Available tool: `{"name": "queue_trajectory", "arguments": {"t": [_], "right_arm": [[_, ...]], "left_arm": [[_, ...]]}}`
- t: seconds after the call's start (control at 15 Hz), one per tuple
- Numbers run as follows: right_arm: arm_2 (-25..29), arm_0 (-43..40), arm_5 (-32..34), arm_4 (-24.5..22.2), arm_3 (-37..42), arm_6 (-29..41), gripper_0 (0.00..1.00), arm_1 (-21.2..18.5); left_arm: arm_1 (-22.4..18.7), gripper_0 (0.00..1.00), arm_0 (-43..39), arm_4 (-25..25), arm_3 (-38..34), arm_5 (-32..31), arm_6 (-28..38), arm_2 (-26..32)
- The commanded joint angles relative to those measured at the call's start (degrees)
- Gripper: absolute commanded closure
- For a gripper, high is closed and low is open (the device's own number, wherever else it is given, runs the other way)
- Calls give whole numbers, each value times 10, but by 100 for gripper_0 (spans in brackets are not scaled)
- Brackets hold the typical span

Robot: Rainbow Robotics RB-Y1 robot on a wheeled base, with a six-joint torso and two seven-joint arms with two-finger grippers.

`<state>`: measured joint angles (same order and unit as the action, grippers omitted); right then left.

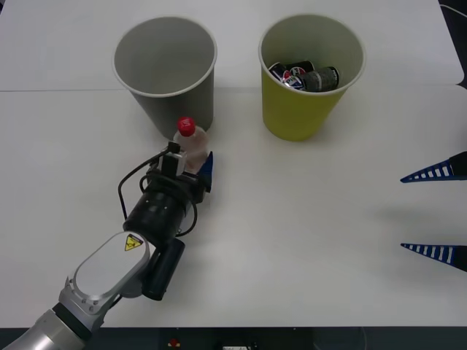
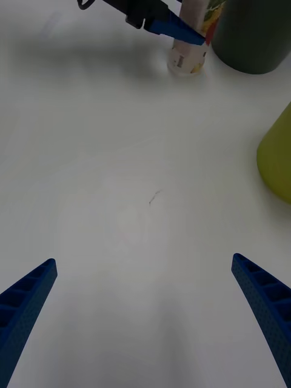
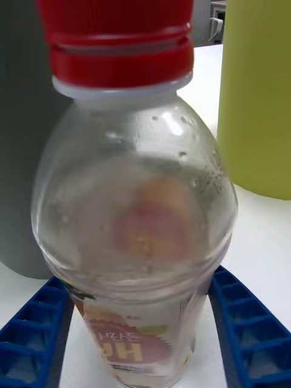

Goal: Put the can into the green bin and the plastic bottle into the gray bin

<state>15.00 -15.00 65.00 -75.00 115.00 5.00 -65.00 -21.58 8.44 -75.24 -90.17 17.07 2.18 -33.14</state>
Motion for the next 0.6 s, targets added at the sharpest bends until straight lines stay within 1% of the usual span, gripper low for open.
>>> {"name": "queue_trajectory", "arguments": {"t": [0.07, 0.2, 0.33, 0.47, 0.6], "right_arm": [[0, 0, 0, 0, 0, 0, 0, 0], [0, 0, 0, 0, 0, 0, 0, 0], [0, 0, 0, 0, 0, 0, 0, 0], [0, 0, 0, 0, 0, 0, 0, 0], [0, 0, 0, 0, 0, 0, 0, 0]], "left_arm": [[0, 100, 0, -2, -1, 0, -1, 0], [-1, 100, 0, -2, 0, -2, -1, 0], [-12, 100, 0, -2, -1, -17, 0, 0], [-34, 100, -4, -1, -8, -42, 6, -1], [-62, 100, -25, 4, -41, -64, 13, 0]]}}
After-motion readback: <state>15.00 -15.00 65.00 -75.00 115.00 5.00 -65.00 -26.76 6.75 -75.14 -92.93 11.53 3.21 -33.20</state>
